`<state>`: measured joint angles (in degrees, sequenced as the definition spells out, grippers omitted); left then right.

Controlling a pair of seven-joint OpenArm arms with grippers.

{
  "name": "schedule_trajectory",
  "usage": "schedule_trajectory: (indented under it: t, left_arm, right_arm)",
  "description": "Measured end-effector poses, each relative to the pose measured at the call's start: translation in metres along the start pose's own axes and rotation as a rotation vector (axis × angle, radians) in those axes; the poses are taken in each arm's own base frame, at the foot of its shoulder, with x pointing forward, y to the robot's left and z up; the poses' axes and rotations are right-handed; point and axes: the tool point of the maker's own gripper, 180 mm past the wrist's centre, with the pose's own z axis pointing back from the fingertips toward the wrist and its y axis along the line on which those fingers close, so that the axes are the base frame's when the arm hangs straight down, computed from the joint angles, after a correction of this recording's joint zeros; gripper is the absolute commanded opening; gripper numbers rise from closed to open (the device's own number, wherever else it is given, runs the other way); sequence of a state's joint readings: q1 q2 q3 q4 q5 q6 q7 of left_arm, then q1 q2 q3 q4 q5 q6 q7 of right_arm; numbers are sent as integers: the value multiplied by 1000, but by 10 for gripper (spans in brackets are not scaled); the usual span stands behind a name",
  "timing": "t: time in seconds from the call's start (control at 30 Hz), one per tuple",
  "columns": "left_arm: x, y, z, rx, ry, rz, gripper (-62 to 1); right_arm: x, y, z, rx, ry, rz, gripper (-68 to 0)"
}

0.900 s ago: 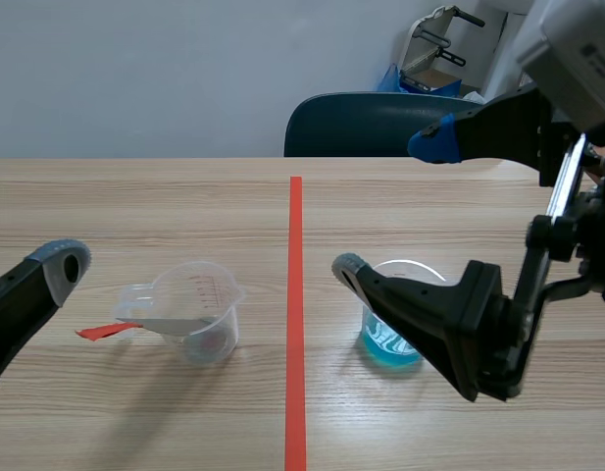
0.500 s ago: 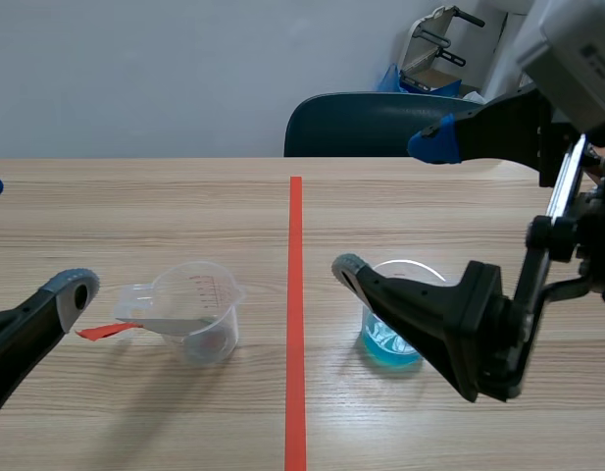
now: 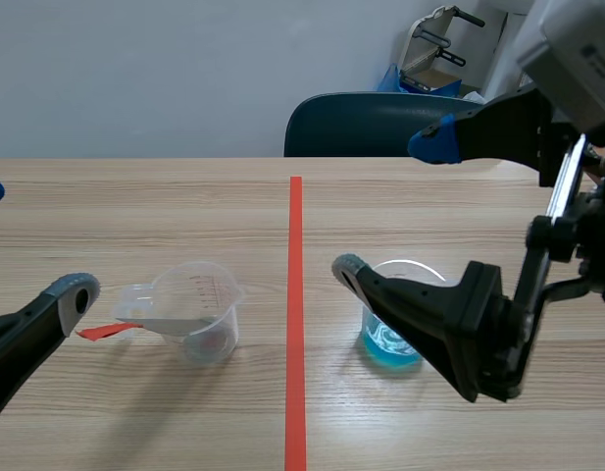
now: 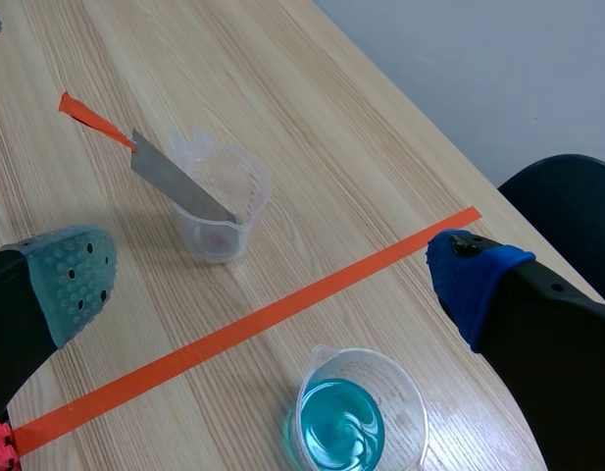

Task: Do the redox reaction experiment

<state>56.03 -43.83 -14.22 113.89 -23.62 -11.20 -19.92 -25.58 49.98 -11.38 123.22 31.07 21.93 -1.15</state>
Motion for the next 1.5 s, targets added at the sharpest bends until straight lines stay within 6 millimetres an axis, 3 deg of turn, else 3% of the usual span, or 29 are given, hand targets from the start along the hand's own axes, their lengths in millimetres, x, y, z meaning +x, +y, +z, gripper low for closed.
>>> schedule_trajectory:
  t: [0.63,0.9,1.1,1.27,1.5]
  left_arm:
    - [0,0,0,0,0,0,14]
    - [0,0,0,0,0,0,14]
    - [-1,2,0,10,8,-4,14]
    - [-11,8,3,36,41,-4,14]
    - [-63,30,30,112,156,36,14]
  right_arm:
    - [3,1,-2,15,-9,10,4]
    - [1,8,-13,75,-21,14,4]
    - [-7,11,-32,104,-26,47,4]
    - [-18,22,-52,156,-15,84,4]
    - [-19,40,-75,239,-28,117,4]
